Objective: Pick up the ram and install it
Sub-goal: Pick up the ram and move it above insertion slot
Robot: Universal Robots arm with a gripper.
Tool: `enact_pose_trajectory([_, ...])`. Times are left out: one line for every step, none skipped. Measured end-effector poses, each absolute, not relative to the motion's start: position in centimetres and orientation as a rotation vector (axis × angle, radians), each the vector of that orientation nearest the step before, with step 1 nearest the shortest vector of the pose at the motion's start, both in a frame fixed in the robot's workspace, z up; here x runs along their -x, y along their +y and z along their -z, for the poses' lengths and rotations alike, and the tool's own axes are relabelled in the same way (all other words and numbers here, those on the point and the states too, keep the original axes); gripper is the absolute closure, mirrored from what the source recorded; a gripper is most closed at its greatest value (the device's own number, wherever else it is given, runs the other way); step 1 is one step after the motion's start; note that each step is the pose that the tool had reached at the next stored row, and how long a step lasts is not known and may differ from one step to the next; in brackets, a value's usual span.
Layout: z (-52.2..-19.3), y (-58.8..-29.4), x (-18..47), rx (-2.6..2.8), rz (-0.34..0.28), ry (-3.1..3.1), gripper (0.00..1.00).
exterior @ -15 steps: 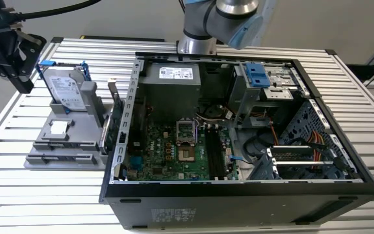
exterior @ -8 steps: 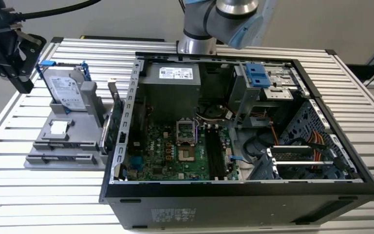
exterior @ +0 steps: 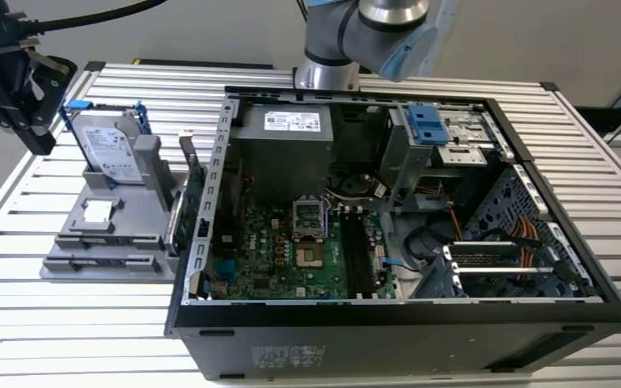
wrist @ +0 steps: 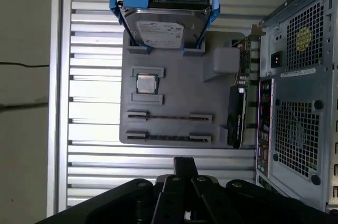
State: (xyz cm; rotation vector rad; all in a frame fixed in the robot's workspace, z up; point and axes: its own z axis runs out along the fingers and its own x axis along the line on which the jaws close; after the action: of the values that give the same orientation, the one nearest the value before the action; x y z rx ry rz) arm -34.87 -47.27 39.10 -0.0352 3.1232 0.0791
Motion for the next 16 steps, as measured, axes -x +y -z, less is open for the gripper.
enact_pose_trajectory([-39.1, -47.27, 34.87, 0.045, -0.079, 3.123, 1.0])
enact_pose_trajectory([-39.1, -47.27, 34.87, 0.054, -0.079, 3.123, 1.0])
enact_pose_trajectory([-39.1, -47.27, 34.87, 0.064, -0.079, 3.123, 1.0])
enact_pose_trajectory([-39.1, -47.27, 34.87, 0.073, -0.079, 3.123, 1.0])
enact_pose_trajectory([-39.1, -47.27, 34.87, 0.077, -0.079, 3.123, 1.0])
enact_pose_trajectory([-39.11, -47.27, 34.87, 0.077, -0.08, 3.123, 1.0])
enact_pose_trajectory([-39.1, -47.27, 34.87, 0.077, -0.079, 3.123, 1.0])
enact_pose_trajectory([-39.11, -47.27, 34.87, 0.077, -0.079, 3.123, 1.0])
enact_pose_trajectory([-39.1, -47.27, 34.87, 0.077, -0.08, 3.123, 1.0])
enact_pose_trajectory([-39.1, -47.27, 34.87, 0.077, -0.08, 3.123, 1.0])
enact_pose_trajectory([-39.1, -47.27, 34.87, 0.077, -0.079, 3.123, 1.0])
enact_pose_trajectory([-39.1, -47.27, 34.87, 0.077, -0.08, 3.123, 1.0])
enact_pose_trajectory([-39.1, -47.27, 34.87, 0.078, -0.079, 3.123, 1.0])
enact_pose_trajectory([-39.1, -47.27, 34.88, 0.08, -0.079, 3.123, 1.0])
enact_pose_trajectory([-39.11, -47.27, 34.88, 0.084, -0.08, 3.123, 1.0])
enact_pose_trajectory([-39.1, -47.27, 34.88, 0.091, -0.08, 3.123, 1.0])
